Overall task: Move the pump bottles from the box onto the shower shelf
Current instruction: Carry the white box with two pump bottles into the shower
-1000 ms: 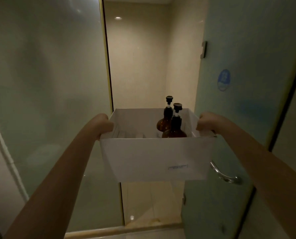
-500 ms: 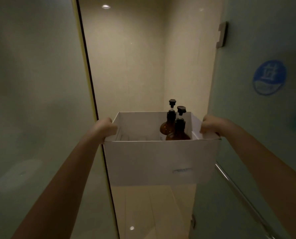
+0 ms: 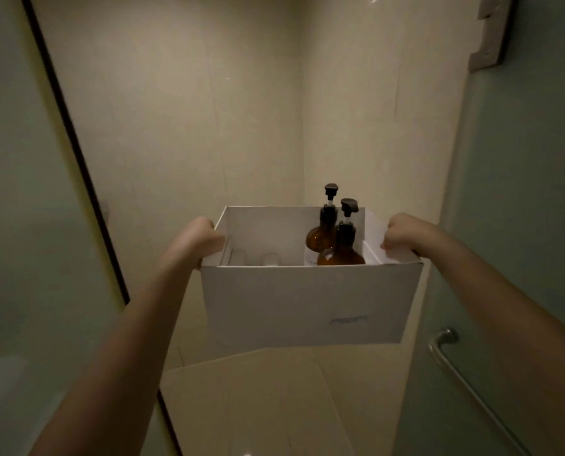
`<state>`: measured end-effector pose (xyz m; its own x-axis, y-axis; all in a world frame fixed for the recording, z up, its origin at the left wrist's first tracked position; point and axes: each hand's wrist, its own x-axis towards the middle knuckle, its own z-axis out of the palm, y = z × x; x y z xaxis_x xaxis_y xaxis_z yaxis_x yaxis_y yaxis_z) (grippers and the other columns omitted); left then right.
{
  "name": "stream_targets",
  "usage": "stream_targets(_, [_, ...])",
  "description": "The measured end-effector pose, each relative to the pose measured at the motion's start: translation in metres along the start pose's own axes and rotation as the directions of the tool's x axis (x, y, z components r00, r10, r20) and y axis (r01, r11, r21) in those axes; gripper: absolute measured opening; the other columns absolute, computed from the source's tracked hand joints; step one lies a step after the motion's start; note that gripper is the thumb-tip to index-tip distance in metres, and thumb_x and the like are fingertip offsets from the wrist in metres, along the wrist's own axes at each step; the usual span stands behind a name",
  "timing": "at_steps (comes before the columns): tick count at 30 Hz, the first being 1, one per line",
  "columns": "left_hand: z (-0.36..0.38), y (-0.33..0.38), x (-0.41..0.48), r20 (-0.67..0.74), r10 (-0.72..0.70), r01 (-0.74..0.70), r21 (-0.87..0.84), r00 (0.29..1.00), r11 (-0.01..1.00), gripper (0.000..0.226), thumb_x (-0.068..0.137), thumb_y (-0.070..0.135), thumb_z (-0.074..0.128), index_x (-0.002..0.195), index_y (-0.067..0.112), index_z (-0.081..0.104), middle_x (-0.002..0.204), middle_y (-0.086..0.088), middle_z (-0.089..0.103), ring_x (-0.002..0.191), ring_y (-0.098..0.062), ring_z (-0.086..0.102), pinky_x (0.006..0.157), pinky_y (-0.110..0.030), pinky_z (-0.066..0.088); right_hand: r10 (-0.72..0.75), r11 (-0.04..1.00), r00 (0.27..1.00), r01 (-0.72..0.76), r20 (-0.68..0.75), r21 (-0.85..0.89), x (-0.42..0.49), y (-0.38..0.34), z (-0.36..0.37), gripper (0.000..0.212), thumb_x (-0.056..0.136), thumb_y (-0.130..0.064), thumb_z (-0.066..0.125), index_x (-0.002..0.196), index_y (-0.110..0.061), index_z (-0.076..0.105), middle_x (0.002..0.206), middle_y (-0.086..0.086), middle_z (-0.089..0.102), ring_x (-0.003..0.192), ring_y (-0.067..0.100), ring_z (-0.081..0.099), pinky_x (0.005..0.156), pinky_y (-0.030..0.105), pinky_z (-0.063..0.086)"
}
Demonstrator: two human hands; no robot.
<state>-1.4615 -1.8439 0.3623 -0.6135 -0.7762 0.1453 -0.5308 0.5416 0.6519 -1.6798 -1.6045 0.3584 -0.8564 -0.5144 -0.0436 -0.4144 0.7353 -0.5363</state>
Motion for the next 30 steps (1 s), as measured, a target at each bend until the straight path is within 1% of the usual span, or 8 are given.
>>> stream_targets(7, [0.03,-0.009,0.099,-0.016,-0.069,0.069,0.023,0.998,0.997,0.025,0.073,-0.007,0.052,0.052,0.004,0.048,0.052,-0.009,0.045,0.045,-0.021,0.041,0.02,-0.011,0.021,-0.039,0.998,0.998,0.041,0.045,-0.045,0.113,-0.022,0.017,0.034,0.086,-0.002,0.054,0.116,0.013,0.053,0.106,0.026,0.057,0.096,0.04,0.059,0.068,0.037,0.046])
stream_targets(10, [0.035,-0.009,0.137,-0.041,-0.096,0.098,0.049,0.995,0.994,0.025,0.073,-0.006,0.052,0.051,0.005,0.046,0.051,-0.008,0.043,0.045,-0.021,0.04,0.019,-0.011,0.019,-0.053,0.997,0.995,0.057,0.081,-0.052,0.158,-0.033,0.024,0.037,0.087,-0.003,0.054,0.121,0.011,0.05,0.105,0.023,0.056,0.094,0.037,0.059,0.067,0.037,0.049])
stream_targets(13, [0.038,-0.013,0.173,-0.076,-0.116,0.12,0.053,0.99,0.991,0.025,0.072,-0.006,0.052,0.051,0.005,0.046,0.051,-0.008,0.043,0.045,-0.021,0.038,0.02,-0.011,0.019,-0.083,0.994,0.991,0.089,0.103,-0.064,0.202,-0.049,0.029,0.04,0.087,-0.005,0.053,0.124,0.009,0.049,0.101,0.02,0.055,0.086,0.033,0.057,0.059,0.034,0.047])
stream_targets(17, [0.04,-0.019,0.214,-0.108,-0.163,0.172,0.076,0.981,0.982,0.023,0.073,-0.004,0.054,0.053,0.005,0.048,0.054,-0.009,0.045,0.047,-0.021,0.041,0.029,-0.02,0.03,-0.112,0.99,0.986,0.121,0.125,-0.066,0.254,-0.072,0.036,0.042,0.087,-0.006,0.054,0.127,0.007,0.049,0.113,0.023,0.057,0.095,0.035,0.059,0.075,0.041,0.052])
stream_targets(20, [0.04,-0.025,0.245,-0.137,-0.188,0.201,0.084,0.973,0.976,0.025,0.073,-0.005,0.055,0.051,0.005,0.047,0.053,-0.009,0.045,0.047,-0.021,0.04,0.029,-0.02,0.03,-0.147,0.986,0.978,0.157,0.145,-0.061,0.288,-0.089,0.044,0.041,0.087,-0.006,0.054,0.125,0.008,0.049,0.106,0.022,0.058,0.09,0.034,0.059,0.068,0.039,0.051])
stream_targets(23, [0.039,-0.036,0.275,-0.158,-0.21,0.227,0.102,0.965,0.968,0.024,0.073,-0.004,0.056,0.051,0.005,0.048,0.054,-0.009,0.045,0.049,-0.021,0.04,0.043,-0.022,0.026,-0.18,0.979,0.97,0.193,0.163,-0.065,0.32,-0.106,0.055,0.04,0.086,-0.005,0.053,0.124,0.008,0.05,0.1,0.021,0.057,0.084,0.033,0.057,0.057,0.033,0.047])
stream_targets(27, [0.037,-0.053,0.32,-0.169,-0.226,0.25,0.136,0.959,0.959,0.025,0.073,-0.002,0.058,0.051,0.006,0.049,0.055,-0.009,0.045,0.053,-0.022,0.04,0.048,-0.024,0.026,-0.215,0.973,0.959,0.227,0.187,-0.043,0.364,-0.127,0.073,0.036,0.085,-0.003,0.052,0.119,0.01,0.053,0.095,0.022,0.057,0.079,0.034,0.056,0.047,0.026,0.04])
stream_targets(30, [0.034,-0.066,0.358,-0.168,-0.235,0.26,0.145,0.957,0.955,0.021,0.073,-0.003,0.059,0.055,0.005,0.051,0.062,-0.011,0.05,0.063,-0.026,0.046,0.052,-0.025,0.029,-0.237,0.969,0.952,0.246,0.195,-0.026,0.398,-0.146,0.088,0.031,0.085,0.0,0.053,0.113,0.012,0.055,0.091,0.022,0.055,0.077,0.034,0.056,0.048,0.027,0.041])
